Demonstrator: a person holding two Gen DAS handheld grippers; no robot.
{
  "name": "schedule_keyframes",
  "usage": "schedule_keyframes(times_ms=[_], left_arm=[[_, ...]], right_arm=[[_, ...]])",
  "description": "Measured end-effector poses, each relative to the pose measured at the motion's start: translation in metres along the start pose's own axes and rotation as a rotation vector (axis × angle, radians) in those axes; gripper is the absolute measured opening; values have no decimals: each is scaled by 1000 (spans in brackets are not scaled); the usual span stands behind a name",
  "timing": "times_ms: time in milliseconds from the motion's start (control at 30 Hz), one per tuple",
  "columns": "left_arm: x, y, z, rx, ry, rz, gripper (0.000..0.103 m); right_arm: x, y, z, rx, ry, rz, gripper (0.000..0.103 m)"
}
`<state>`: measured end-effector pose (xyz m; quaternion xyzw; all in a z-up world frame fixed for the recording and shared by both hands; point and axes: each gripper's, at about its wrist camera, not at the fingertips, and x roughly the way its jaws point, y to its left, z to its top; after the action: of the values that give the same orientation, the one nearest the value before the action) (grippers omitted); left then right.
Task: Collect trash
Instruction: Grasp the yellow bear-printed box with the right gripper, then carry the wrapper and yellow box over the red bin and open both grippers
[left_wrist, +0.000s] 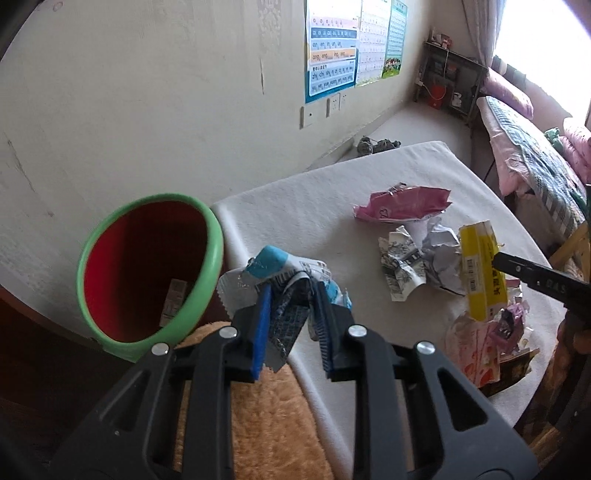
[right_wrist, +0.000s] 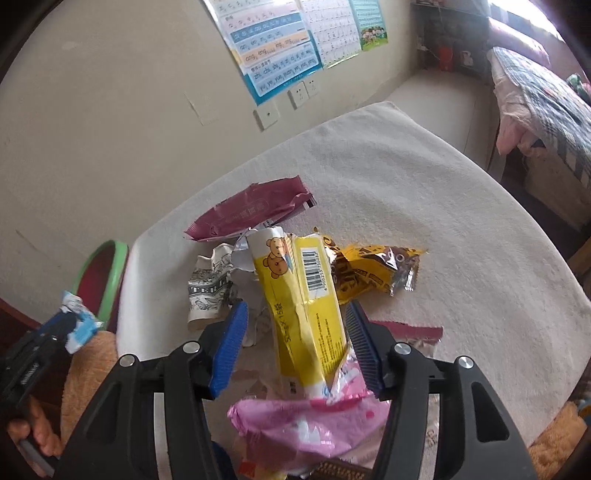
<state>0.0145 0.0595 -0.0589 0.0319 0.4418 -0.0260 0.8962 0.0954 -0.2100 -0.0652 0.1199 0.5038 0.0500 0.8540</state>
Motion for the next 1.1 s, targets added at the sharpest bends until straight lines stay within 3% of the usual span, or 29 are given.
schedule_keyframes(times_ms=[133,200,233,333,833,1100], left_arm=[[-6,5,3,-12,-19,6,23],[-8,7,4,-13,-28,10,23],[-9,8,5,-14,-32,12,23],[-10,11,6,-23,-34,10,23],[-24,23,12,-67,-71,-7,23],[-32,36,17,-90,-102,8,23]], right_arm=[[9,9,0,-66,18,-32,48],[15,11,-1,-75,40,-41,36],[18,12,-1,-78,50,-46,22],[16,14,-1,-101,39,-57,17],[-71,46,17,-43,-202,50,16],[-85,76,15,-80,-218,79,16]])
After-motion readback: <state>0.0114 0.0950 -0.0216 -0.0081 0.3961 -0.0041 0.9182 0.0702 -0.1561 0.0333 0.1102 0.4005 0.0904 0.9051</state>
